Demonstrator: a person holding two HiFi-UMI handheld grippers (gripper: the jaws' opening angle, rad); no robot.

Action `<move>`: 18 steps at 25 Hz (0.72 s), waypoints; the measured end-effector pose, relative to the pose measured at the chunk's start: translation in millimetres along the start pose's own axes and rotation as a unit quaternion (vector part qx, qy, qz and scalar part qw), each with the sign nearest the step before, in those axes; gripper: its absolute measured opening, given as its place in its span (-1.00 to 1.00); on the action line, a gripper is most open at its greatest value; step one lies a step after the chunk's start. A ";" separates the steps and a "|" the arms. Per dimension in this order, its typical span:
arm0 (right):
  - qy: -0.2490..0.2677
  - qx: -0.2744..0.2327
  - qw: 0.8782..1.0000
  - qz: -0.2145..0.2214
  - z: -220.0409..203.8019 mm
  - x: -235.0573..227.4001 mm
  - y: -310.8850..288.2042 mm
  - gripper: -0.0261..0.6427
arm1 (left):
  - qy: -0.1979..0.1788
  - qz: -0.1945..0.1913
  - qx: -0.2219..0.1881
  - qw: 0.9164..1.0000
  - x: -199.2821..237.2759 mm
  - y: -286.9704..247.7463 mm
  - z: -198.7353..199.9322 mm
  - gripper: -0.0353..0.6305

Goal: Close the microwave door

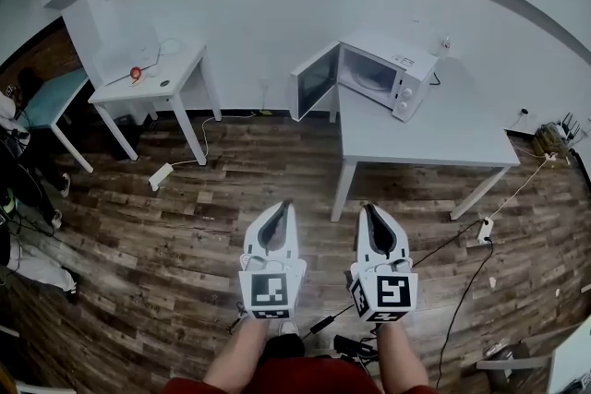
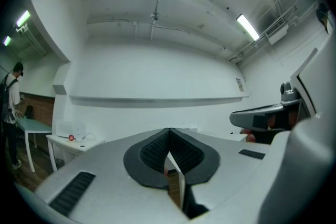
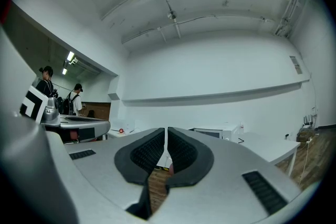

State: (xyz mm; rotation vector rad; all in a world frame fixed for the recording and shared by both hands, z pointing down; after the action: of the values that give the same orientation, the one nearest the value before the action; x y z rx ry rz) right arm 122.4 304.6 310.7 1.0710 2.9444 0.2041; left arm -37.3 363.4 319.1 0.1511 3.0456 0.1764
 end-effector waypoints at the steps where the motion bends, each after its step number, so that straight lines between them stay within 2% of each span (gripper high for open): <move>1: 0.001 0.000 1.000 -0.001 -0.7 3.7 -8.6 -0.81 | 0.001 0.000 0.000 1.000 8.5 -4.5 -1.7 -0.82; 9: 0.010 -0.002 1.000 -0.014 -4.4 27.6 -72.4 -0.81 | 0.007 -0.014 -0.009 1.000 62.8 -43.3 -10.1 -0.82; 18: 0.011 -0.004 1.000 -0.024 -11.0 35.0 -112.2 -0.81 | 0.011 -0.027 -0.011 1.000 89.0 -77.8 -20.6 -0.82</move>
State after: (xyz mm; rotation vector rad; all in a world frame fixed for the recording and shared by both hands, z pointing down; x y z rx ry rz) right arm 23.2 240.5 309.4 1.0012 2.9824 0.2298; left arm -134.7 293.4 322.9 0.0647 3.0642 0.2080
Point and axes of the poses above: the fingertips, and each gripper's own axes: y backward along the fingers, x to its left, z out of its top, the point moved 5 cm from there along y, backward along the fingers, and after that the axes turned 1 degree about -x, right-handed, at the moved point
